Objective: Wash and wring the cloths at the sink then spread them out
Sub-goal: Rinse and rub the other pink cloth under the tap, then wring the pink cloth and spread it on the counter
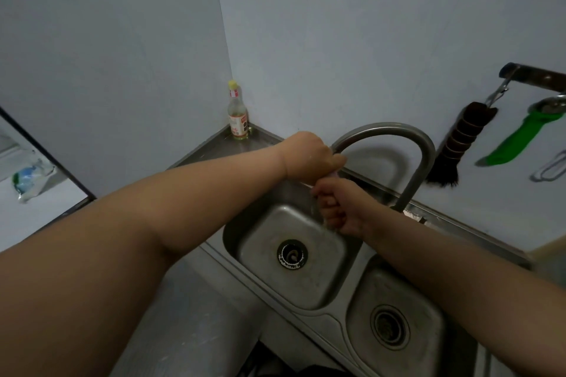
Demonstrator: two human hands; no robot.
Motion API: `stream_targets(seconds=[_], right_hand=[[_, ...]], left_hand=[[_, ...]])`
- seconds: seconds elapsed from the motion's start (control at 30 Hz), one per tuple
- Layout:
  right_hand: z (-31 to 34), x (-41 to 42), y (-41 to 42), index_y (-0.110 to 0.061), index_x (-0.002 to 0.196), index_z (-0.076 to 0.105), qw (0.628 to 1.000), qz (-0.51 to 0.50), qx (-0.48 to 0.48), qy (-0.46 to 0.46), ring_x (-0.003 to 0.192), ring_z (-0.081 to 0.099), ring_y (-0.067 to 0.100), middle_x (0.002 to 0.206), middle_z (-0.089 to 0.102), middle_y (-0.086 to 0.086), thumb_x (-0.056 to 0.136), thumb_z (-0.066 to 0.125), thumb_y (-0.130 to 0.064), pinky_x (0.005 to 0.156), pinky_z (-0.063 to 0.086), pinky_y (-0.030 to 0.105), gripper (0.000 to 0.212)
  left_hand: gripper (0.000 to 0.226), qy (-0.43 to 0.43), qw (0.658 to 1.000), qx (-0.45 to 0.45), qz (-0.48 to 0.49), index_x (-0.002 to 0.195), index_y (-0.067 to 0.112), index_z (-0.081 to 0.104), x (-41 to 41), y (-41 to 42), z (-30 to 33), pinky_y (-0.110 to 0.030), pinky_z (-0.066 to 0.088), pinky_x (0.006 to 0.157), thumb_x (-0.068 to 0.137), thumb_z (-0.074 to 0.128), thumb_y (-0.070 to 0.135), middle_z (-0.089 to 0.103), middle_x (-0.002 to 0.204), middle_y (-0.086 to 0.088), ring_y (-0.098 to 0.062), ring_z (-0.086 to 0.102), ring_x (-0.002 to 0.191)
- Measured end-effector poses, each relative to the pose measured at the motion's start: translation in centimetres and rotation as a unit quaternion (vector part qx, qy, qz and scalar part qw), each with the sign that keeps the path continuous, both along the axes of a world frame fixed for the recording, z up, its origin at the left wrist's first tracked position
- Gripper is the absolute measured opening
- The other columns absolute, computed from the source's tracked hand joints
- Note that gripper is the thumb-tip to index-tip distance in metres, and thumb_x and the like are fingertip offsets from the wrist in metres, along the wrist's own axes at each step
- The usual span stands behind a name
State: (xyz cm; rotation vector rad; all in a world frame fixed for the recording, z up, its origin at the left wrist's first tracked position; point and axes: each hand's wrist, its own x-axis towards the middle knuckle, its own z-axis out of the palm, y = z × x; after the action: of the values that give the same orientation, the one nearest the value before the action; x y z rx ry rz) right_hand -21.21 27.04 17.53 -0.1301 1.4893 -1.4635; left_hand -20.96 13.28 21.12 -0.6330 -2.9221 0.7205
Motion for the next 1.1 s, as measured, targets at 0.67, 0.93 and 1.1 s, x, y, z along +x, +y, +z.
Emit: stream_targets(seconds=[0.67, 0.93, 1.1], right_hand=[[-0.3, -2.6, -0.7, -0.012, 0.086, 0.056, 0.934, 0.224, 0.147, 0.236, 0.056, 0.049, 0.012, 0.067, 0.056, 0.003, 0.097, 0.044, -0.044, 0.048, 0.039, 0.021, 0.036], [-1.4, -1.6, -3.1, -0.01, 0.082, 0.058, 0.905, 0.149, 0.039, 0.396, 0.075, 0.055, 0.009, 0.078, 0.056, -0.003, 0.087, 0.062, -0.004, 0.06, 0.045, 0.009, 0.008], [-0.5, 0.3, -6.0, -0.015, 0.085, 0.053, 0.889, 0.178, -0.024, 0.421, 0.069, 0.053, 0.01, 0.076, 0.054, 0.0, 0.09, 0.061, -0.013, 0.057, 0.045, 0.015, 0.01]], left_hand=[[0.042, 0.04, 0.938, 0.252, 0.235, 0.123, 0.012, 0.045, 3.2, -1.2, -5.1, -0.039, 0.05, 0.08, 0.087, 0.061, 0.026, 0.053, 0.118, -0.01, -0.028, 0.054, 0.108], [0.061, -0.194, 0.803, 0.411, 0.386, 0.119, 0.02, 0.047, 7.9, -4.0, -5.4, -0.035, 0.049, 0.092, 0.071, 0.084, 0.025, 0.06, 0.112, -0.001, -0.02, 0.057, 0.101], [0.037, -0.304, 0.653, 0.596, 0.355, 0.116, 0.012, 0.06, 12.4, -6.5, -4.0, -0.032, 0.051, 0.089, 0.086, 0.07, 0.032, 0.068, 0.111, -0.015, -0.025, 0.065, 0.097]])
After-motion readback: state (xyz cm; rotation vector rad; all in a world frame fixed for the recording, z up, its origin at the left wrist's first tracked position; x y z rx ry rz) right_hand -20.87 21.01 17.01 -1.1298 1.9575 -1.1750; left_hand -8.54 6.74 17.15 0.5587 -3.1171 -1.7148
